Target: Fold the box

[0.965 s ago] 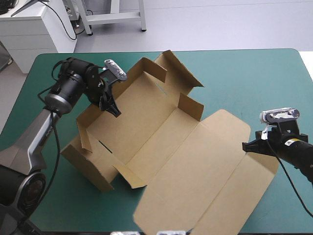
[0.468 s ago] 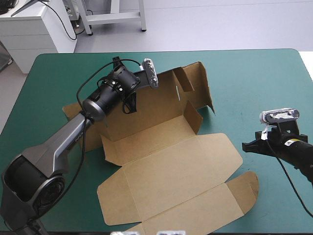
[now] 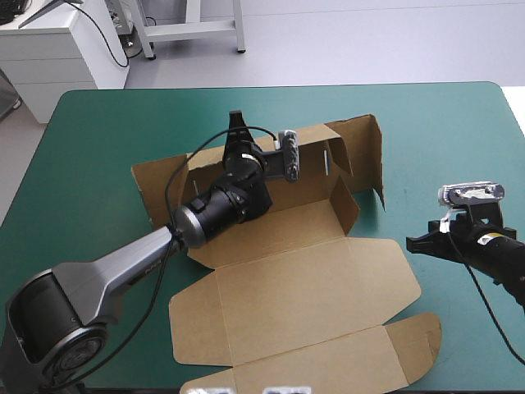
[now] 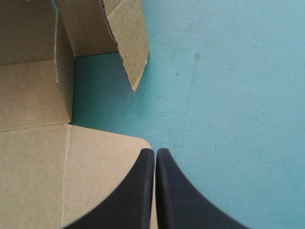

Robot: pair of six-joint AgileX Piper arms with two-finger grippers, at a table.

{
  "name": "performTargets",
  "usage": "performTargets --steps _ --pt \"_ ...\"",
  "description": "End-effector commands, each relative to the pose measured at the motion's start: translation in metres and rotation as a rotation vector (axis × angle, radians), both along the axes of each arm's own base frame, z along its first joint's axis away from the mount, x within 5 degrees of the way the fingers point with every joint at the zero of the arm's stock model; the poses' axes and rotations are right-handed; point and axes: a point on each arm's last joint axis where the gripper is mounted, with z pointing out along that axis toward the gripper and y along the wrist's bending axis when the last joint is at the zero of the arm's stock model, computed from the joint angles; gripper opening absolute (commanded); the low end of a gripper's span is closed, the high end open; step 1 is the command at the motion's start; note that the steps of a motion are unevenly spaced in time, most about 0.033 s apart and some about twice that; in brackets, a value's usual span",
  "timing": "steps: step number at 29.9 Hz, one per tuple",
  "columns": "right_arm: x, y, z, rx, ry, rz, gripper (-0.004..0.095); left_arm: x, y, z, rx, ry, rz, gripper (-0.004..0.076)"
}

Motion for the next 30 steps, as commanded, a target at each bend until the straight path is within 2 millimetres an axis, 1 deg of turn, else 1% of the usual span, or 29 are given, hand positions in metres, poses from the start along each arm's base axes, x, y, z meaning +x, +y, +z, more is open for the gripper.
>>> performTargets --steps 1,3,7,11,13,17,20,24,27,30 --pt "0.002 -0.002 0.014 0.0 -0.079 -0.022 0.0 -0.025 -0.006 0.019 -0.03 -0.147 -0.072 -0.0008" --pt "0.002 -0.002 0.014 0.002 -0.078 -0.024 0.0 -0.037 -0.01 0.014 -0.029 -0.163 -0.098 -0.0008" --pt "0.002 -0.002 0.016 0.005 -0.08 -0.024 0.0 -0.055 -0.009 0.009 -0.046 -0.236 -0.122 -0.0008" --pt "0.004 -0.001 0.03 0.033 -0.09 -0.034 0.0 -0.07 -0.005 0.001 -0.036 -0.255 -0.145 -0.0008" --pt "0.008 0.0 0.045 0.043 -0.089 -0.025 0.0 -0.074 -0.004 -0.004 -0.015 -0.249 -0.154 -0.0008" --pt "0.022 0.0 0.08 0.057 -0.105 -0.006 0.0001 -0.074 -0.002 -0.006 0.009 -0.257 -0.138 -0.0008" --pt "0.041 -0.001 0.104 0.071 -0.097 0.008 0.0001 -0.073 -0.001 -0.003 0.034 -0.295 -0.143 -0.0008" --pt "0.078 -0.003 0.128 0.086 -0.049 0.036 0.0001 -0.073 -0.004 -0.001 0.047 -0.327 -0.175 -0.0008" --pt "0.104 -0.003 0.138 0.102 -0.02 0.053 0.0002 -0.073 -0.004 0.0 0.047 -0.328 -0.179 -0.0008" --pt "0.127 0.002 0.144 0.098 -0.003 0.077 0.0002 -0.073 -0.004 0.0 0.047 -0.328 -0.179 -0.0008"
